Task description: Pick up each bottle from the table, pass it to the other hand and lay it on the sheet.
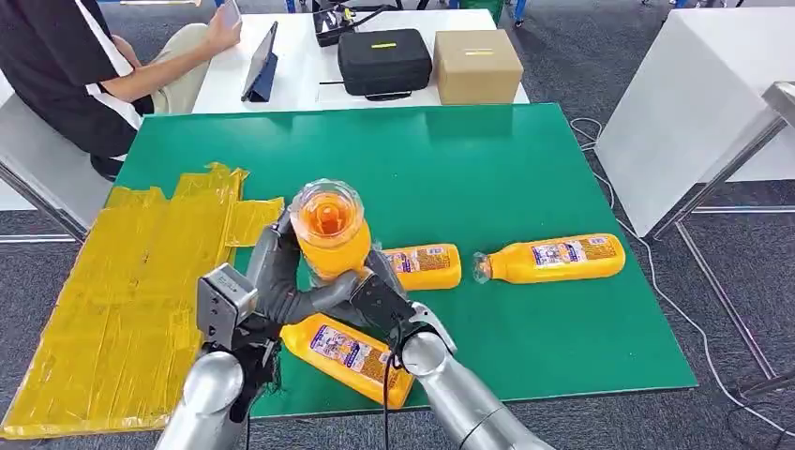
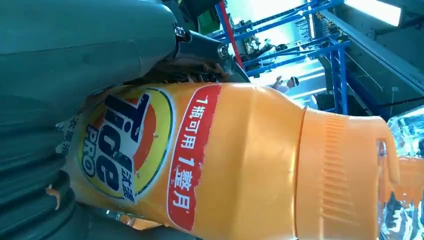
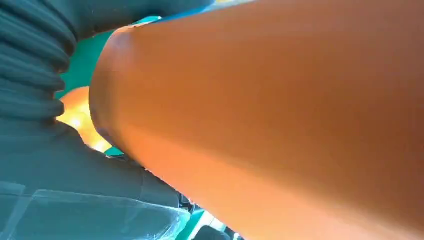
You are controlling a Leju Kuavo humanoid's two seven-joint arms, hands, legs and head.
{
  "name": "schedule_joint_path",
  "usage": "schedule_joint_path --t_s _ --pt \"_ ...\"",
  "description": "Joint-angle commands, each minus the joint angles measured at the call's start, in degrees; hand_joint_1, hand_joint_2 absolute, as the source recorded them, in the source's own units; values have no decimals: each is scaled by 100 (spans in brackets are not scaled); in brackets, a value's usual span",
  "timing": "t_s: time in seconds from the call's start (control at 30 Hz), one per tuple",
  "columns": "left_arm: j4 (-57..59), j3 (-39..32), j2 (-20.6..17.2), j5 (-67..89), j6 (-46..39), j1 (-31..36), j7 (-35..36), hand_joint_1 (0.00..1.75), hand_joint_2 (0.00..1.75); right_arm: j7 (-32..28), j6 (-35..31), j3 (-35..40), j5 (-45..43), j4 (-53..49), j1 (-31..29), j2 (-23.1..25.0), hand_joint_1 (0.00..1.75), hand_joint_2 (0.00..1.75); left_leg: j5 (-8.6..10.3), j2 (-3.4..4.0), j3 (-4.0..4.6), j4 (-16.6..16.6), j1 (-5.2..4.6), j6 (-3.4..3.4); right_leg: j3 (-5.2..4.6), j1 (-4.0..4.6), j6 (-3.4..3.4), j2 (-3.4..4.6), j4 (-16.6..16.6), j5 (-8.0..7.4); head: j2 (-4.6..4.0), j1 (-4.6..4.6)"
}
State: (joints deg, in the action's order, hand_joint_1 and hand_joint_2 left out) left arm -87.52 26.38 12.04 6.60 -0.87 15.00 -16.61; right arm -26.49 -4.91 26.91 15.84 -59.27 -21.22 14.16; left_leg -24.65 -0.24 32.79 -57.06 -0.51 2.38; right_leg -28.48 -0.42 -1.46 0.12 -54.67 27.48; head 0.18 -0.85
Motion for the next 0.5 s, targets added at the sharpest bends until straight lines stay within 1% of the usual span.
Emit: schedule_joint_path --t_s 0.03,0.1,0.5 --pt "184 -675 -101 -75 -146 -56 -317 175 175 147 -279 -198 474 -1448 506 -338 0 175 -4 -6 -10 3 7 -19 16 7 5 -9 10 4 0 2" --pt "138 -781 -122 -91 -37 -103 -351 175 175 258 -204 -241 498 -1674 586 -397 0 175 -4 -3 -6 4 4 -15 11 4 4 -5 8 3 0 0" --pt "156 -758 -55 -72 -29 -85 -348 175 175 253 -198 -251 499 -1567 560 -343 0 175 -1 -4 4 3 3 -11 0 3 2 -5 6 1 0 0"
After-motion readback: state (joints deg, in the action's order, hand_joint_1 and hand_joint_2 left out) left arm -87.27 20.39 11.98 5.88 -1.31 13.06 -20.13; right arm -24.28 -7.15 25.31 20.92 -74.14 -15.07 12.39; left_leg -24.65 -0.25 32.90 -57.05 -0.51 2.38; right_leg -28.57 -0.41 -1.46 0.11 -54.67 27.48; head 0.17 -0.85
